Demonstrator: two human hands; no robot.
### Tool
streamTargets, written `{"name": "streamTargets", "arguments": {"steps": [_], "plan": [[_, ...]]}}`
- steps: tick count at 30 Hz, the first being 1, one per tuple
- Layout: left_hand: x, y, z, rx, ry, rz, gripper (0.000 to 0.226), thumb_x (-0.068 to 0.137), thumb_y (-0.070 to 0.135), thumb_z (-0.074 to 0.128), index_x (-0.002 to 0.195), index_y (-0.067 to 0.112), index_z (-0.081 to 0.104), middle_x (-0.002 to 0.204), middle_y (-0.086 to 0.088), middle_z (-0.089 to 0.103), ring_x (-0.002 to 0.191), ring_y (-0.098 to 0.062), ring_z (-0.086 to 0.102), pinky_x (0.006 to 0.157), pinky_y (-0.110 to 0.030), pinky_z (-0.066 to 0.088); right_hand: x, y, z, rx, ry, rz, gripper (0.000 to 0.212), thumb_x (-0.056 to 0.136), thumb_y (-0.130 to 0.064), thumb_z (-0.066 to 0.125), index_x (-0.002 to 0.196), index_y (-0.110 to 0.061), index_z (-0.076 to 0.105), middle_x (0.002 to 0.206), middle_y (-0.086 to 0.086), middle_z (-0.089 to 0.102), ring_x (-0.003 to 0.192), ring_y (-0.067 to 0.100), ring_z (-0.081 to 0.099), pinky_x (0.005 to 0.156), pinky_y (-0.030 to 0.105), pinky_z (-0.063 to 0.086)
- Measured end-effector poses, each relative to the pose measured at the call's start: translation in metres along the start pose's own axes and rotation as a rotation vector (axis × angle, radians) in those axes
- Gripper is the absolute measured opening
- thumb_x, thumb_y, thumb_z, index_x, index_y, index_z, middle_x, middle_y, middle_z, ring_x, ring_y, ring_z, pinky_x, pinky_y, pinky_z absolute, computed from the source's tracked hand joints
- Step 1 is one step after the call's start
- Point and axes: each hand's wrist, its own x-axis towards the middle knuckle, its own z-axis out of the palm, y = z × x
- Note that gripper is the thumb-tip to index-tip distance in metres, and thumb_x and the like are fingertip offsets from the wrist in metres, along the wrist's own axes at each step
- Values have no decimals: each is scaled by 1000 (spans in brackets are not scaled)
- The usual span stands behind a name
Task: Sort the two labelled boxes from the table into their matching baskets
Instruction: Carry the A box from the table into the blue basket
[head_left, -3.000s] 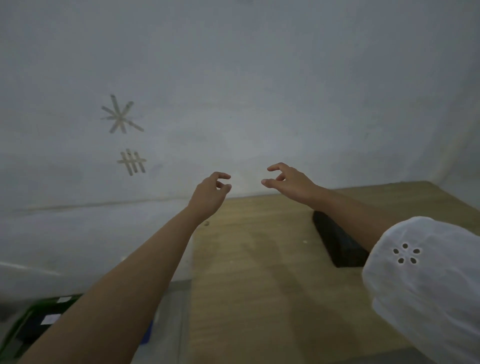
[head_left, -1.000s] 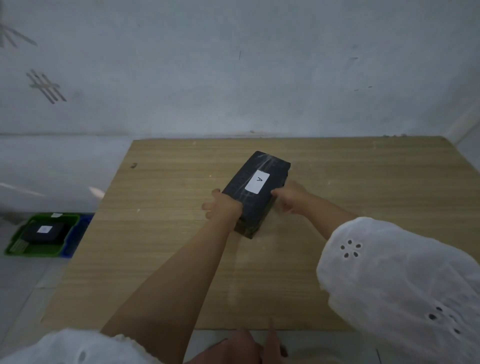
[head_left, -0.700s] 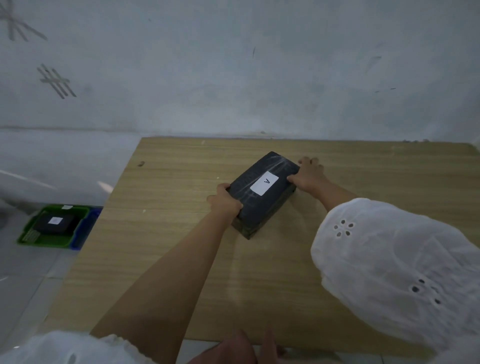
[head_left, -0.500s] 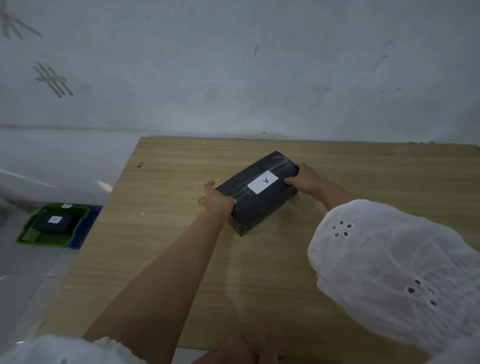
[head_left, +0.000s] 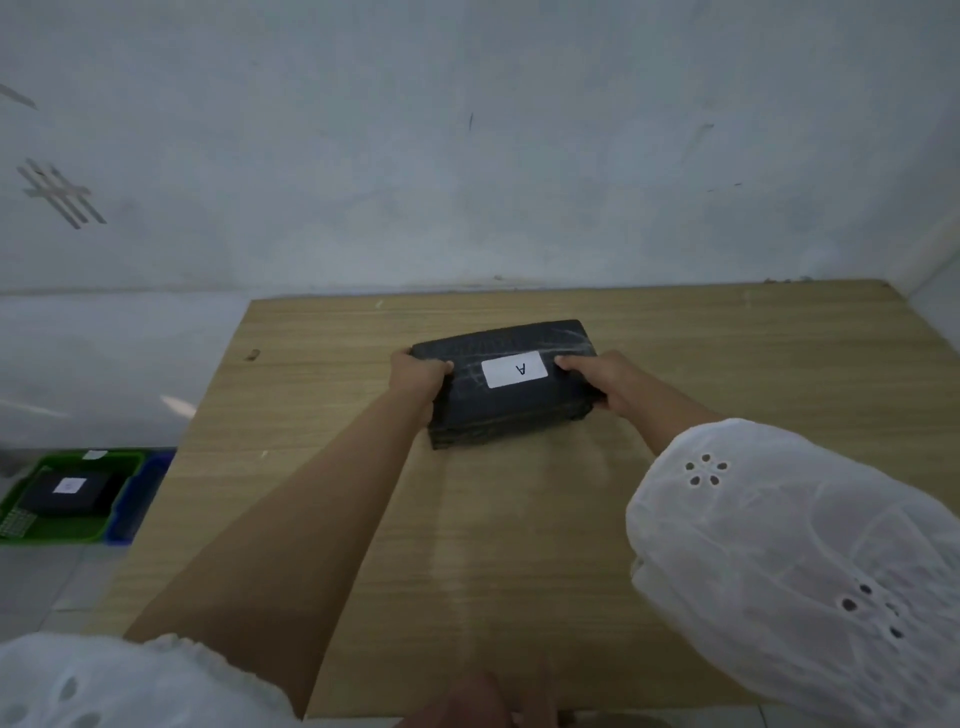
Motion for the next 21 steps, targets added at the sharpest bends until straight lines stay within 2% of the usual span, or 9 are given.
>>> {"name": "streamTargets", "arguments": {"steps": [4,6,8,10,12,15,16,18,21], "plan": [[-9,35,-5,-75,-19,150,57,85,3,64,135,3,35,128,-19,54,99,-30,58,82,-38,50,-22,-28,-10,68,42,-119,53,78,-30,74,123,-9,55,126,10,57,93,21,56,54,27,43],[-15,52,-9,-99,-25,197,56,84,5,65,134,3,40,130,-17,55,105,-30,58,82,-37,50,-35,-41,-15,101,68,-175,55,76,-33,75,122,-14,53,132,9,52,102,22,54,65,31,45],[-21,65,-15,-68,-10,230,60,83,13,68,135,7,39,134,-15,51,113,-30,55,91,-39,49,-50,-52,-19,152,77,-211,57,75,-37,75,122,-19,48,135,6,47,111,24,50,81,42,45],[-26,75,-21,-18,0,252,65,80,23,73,135,11,41,137,-13,48,120,-30,52,99,-45,47,-65,-62,-24,240,23,-241,60,76,-39,74,126,-26,45,130,1,43,114,25,41,89,54,42],[-34,82,-28,-6,-60,244,62,78,29,74,131,12,48,133,-11,53,114,-29,55,86,-46,52,-77,-71,-29,349,-58,-282,60,76,-39,74,126,-35,43,124,-3,38,112,25,33,91,67,37],[-48,85,-38,72,-210,193,46,80,34,71,116,9,57,107,-10,61,84,-24,61,58,-35,51,-93,-88,-35,395,-128,-382,51,76,-37,74,118,-46,46,128,-3,42,113,29,39,89,78,32],[-52,84,-41,123,-251,168,40,81,36,70,108,10,59,102,-10,60,79,-23,60,57,-35,51,-98,-94,-37,385,-137,-427,49,77,-37,73,116,-49,48,129,-3,44,112,29,43,87,76,34],[-58,81,-45,236,-360,89,31,83,40,65,98,14,57,104,-12,57,78,-24,61,65,-39,55,-108,-108,-39,350,-131,-493,48,77,-34,73,114,-54,50,124,-9,49,106,22,50,82,61,44],[-66,77,-48,416,-604,-30,33,87,49,55,105,21,55,108,-10,57,87,-26,65,81,-51,53,-120,-129,-39,277,-90,-550,54,75,-29,75,120,-47,52,113,-11,55,93,12,56,65,34,48]]}}
